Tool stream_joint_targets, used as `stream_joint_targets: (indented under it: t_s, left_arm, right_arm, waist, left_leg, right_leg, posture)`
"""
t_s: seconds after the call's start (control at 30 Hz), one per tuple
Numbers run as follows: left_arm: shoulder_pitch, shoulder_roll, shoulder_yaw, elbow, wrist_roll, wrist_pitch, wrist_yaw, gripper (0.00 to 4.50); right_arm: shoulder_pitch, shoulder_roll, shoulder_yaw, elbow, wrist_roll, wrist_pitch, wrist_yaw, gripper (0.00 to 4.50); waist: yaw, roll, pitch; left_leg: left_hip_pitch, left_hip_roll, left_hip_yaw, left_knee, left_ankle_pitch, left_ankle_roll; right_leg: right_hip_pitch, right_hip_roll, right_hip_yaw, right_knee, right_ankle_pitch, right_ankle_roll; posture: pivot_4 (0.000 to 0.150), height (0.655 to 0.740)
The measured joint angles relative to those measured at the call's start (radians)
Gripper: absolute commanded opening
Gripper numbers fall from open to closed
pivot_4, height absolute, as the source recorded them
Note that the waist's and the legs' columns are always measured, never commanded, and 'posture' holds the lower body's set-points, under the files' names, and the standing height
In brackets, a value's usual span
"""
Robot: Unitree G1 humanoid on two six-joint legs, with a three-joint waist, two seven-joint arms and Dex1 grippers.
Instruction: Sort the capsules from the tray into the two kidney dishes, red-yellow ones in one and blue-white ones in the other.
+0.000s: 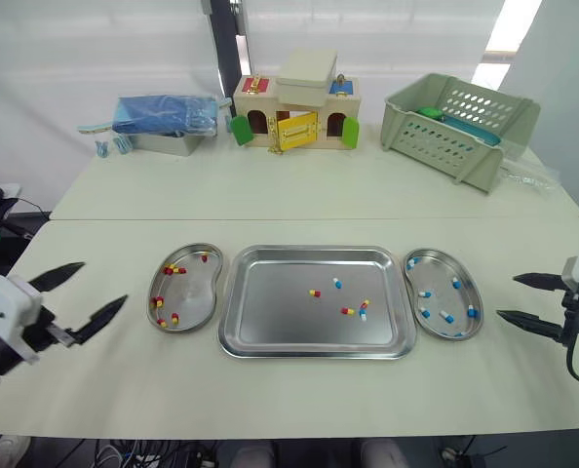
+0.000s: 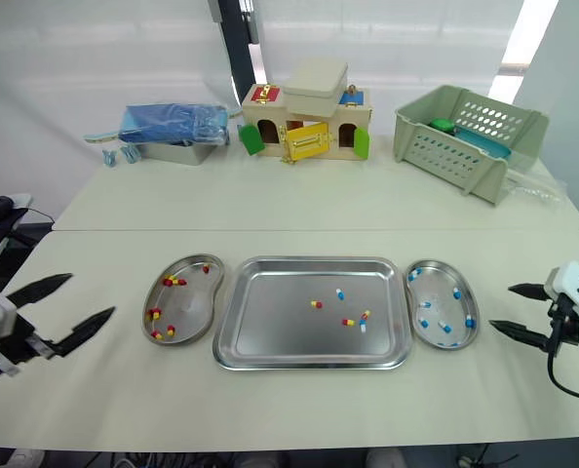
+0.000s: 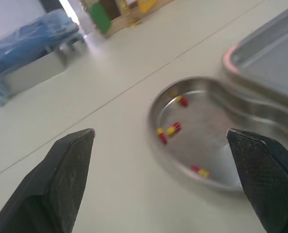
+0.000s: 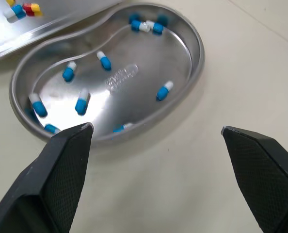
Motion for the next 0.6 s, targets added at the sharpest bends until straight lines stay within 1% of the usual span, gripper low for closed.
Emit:
stream_joint_targets:
  t_s: [0.07,0.1,0.17,0.27,0.4,0.6]
  left_arm:
    - [-0.034,0.079,0.023,0.137,0.036,0.005,-0.014,4.5]
    - [-0.044,0.102,0.025,0.175,0.047,0.003,-0.026,4.5]
    - [-0.076,0.134,0.023,0.258,0.07,-0.002,-0.055,4.5]
    - [-0.106,0.149,0.019,0.342,0.096,-0.003,-0.076,4.5]
    - [-0.122,0.149,0.018,0.392,0.118,-0.004,-0.096,4.5]
    - [-0.143,0.146,0.017,0.394,0.14,-0.017,-0.094,4.5]
  right_arm:
    - [-0.025,-0.001,0.005,0.083,-0.018,-0.054,0.014,4.49]
    - [-0.034,-0.002,0.009,0.106,-0.027,-0.072,0.018,4.49]
    - [-0.057,-0.002,0.019,0.162,-0.04,-0.112,0.024,4.49]
    - [-0.074,-0.002,0.027,0.208,-0.045,-0.145,0.025,4.49]
    - [-0.077,-0.002,0.029,0.235,-0.045,-0.164,0.025,4.49]
    - [-0.08,-0.002,0.03,0.244,-0.044,-0.176,0.024,4.49]
  waist:
    - [-0.006,0.001,0.001]
    - [-0.007,0.002,0.001]
    - [-0.008,0.003,0.002]
    - [-0.009,0.003,0.002]
    - [-0.009,0.003,0.002]
    - [-0.009,0.003,0.002]
  left_leg:
    - [0.001,0.0,0.0,0.0,0.0,0.0]
    - [0.0,0.0,0.001,-0.001,0.0,0.0]
    - [0.001,0.0,0.001,-0.001,0.0,0.0]
    - [0.0,0.0,0.001,-0.001,0.0,0.0]
    - [0.0,0.0,0.001,-0.001,0.0,0.0]
    - [0.0,0.0,0.001,-0.001,0.0,0.0]
  right_leg:
    - [0.0,0.0,0.0,0.0,0.0,0.0]
    - [-0.001,0.0,0.0,0.0,0.0,0.0]
    - [-0.001,0.0,0.001,0.0,0.0,0.0]
    - [-0.001,0.0,0.0,0.001,0.0,0.0]
    - [-0.001,0.0,0.0,0.001,0.0,0.0]
    - [-0.001,0.0,0.001,0.001,0.0,0.0]
  posture:
    - [0.15,0.74]
    - [0.15,0.74]
    - [0.15,0.74]
    - [0.15,0.74]
    - [0.15,0.74]
    - [0.15,0.74]
